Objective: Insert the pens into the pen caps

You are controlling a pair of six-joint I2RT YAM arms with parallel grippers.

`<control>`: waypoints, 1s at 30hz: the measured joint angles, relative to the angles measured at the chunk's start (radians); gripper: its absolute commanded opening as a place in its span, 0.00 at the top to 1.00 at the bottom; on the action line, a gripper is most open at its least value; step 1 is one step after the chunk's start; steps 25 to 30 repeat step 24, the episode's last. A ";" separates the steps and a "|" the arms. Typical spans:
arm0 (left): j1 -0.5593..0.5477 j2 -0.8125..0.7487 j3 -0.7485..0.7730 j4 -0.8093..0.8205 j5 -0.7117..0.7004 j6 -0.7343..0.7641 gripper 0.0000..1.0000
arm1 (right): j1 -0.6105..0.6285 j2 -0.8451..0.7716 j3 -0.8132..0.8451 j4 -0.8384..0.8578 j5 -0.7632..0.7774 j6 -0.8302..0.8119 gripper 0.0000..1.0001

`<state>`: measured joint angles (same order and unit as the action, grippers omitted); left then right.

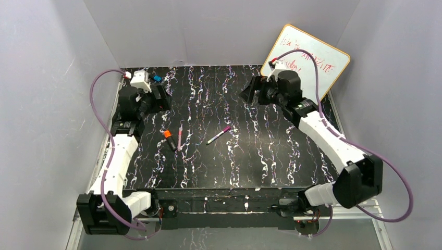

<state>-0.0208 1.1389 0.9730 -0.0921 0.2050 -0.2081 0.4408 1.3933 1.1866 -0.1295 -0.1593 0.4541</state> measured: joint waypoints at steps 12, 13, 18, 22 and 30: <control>0.000 -0.248 -0.210 0.147 -0.082 0.074 0.02 | 0.001 -0.429 -0.379 0.089 0.128 -0.066 0.01; 0.000 -0.249 -0.210 0.150 -0.083 0.077 0.02 | 0.001 -0.433 -0.378 0.095 0.146 -0.068 0.01; 0.000 -0.248 -0.208 0.150 -0.084 0.082 0.02 | 0.001 -0.435 -0.377 0.086 0.199 -0.087 0.01; 0.000 -0.234 -0.177 0.138 -0.082 0.081 0.02 | 0.001 -0.439 -0.376 0.076 0.209 -0.100 0.04; 0.000 -0.226 -0.153 0.135 -0.080 0.082 0.02 | 0.001 -0.452 -0.376 0.074 0.213 -0.107 0.03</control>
